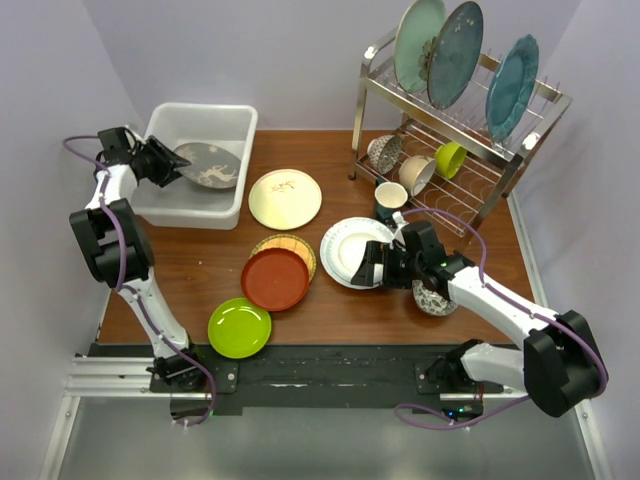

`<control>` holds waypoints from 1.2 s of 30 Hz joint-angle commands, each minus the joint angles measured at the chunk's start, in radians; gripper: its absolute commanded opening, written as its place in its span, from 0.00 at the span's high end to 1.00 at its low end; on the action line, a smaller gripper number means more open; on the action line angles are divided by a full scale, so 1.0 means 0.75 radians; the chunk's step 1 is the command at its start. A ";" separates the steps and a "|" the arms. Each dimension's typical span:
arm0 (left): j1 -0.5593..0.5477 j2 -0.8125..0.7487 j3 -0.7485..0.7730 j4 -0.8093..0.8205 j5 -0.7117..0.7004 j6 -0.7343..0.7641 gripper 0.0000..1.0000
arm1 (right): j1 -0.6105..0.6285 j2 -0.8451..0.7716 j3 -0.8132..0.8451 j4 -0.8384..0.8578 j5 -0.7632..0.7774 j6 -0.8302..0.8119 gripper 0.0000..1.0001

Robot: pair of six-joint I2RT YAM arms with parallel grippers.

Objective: Place the plates into the plastic bin on the countertop
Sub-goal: Place the plate in the plastic bin.

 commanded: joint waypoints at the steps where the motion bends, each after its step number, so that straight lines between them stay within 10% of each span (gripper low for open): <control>1: -0.031 -0.001 0.096 -0.016 0.061 0.037 0.44 | 0.003 -0.004 0.015 0.024 0.006 -0.011 0.02; 36: -0.092 -0.291 0.135 -0.067 0.057 0.204 0.01 | 0.003 -0.012 0.011 0.030 -0.011 -0.007 0.02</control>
